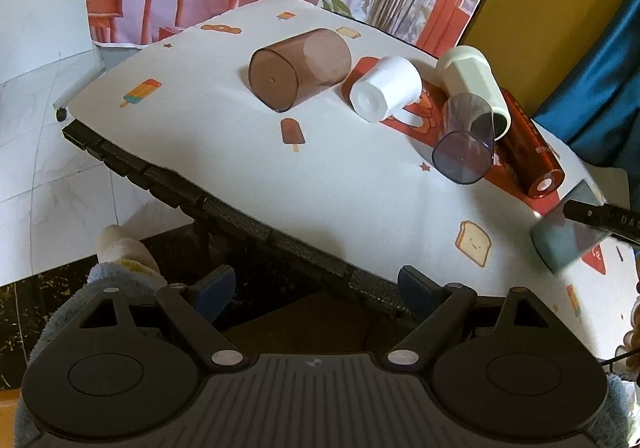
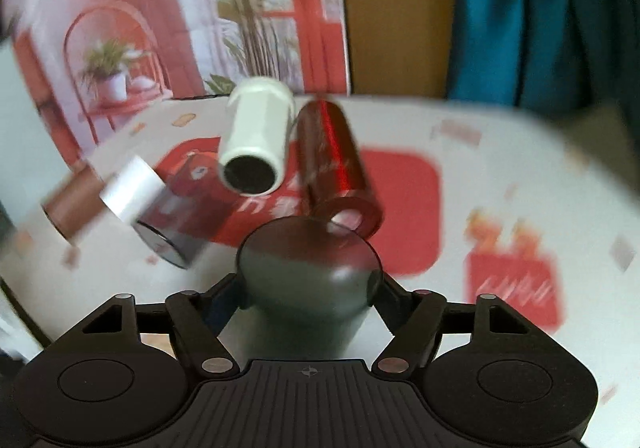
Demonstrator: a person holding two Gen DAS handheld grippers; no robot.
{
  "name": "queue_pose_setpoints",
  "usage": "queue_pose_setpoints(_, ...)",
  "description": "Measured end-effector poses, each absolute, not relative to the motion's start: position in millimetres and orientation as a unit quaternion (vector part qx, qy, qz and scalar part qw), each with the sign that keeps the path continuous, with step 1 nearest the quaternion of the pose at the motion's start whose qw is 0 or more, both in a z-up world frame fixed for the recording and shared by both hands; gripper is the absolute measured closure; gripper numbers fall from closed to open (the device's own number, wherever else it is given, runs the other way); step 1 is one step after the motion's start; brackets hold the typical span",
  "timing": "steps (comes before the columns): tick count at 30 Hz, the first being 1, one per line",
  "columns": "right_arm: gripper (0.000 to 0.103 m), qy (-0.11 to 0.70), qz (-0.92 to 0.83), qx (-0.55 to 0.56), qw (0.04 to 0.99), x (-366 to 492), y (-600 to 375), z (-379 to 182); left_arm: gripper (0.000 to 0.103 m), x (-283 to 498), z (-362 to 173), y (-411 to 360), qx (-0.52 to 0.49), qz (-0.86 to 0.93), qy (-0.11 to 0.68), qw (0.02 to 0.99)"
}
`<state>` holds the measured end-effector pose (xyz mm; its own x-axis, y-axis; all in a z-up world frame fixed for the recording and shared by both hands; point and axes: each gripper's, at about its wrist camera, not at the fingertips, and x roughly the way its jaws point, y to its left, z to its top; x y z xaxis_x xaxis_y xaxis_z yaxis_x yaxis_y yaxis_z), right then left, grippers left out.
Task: Flip cup upright
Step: 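Rotate the teal cup upright with the right gripper and lower it onto the table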
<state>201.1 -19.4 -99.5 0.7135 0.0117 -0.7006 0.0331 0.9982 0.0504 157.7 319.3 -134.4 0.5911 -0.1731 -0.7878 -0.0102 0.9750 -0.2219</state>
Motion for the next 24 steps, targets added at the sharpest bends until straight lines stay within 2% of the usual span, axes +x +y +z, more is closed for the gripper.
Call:
queue_pose_setpoints(5, 0.038, 0.358, -0.015, 0.024, 0.933, 197.6, -24.1, -101.6, 0.013, 157.0, -135.4, 316.7, -0.1, -0.05, 0.453, 0.885)
queue_pose_setpoints(16, 0.038, 0.38, -0.023, 0.026, 0.924, 186.4, -37.2, -99.2, 0.013, 159.5, -138.0, 310.8, -0.097, -0.058, 0.459, 0.881)
queue_pose_setpoints(24, 0.038, 0.363, -0.022, 0.0, 0.932, 186.4, -32.5, -104.0, 0.013, 157.7, -136.7, 304.3, -0.082, -0.062, 0.459, 0.883)
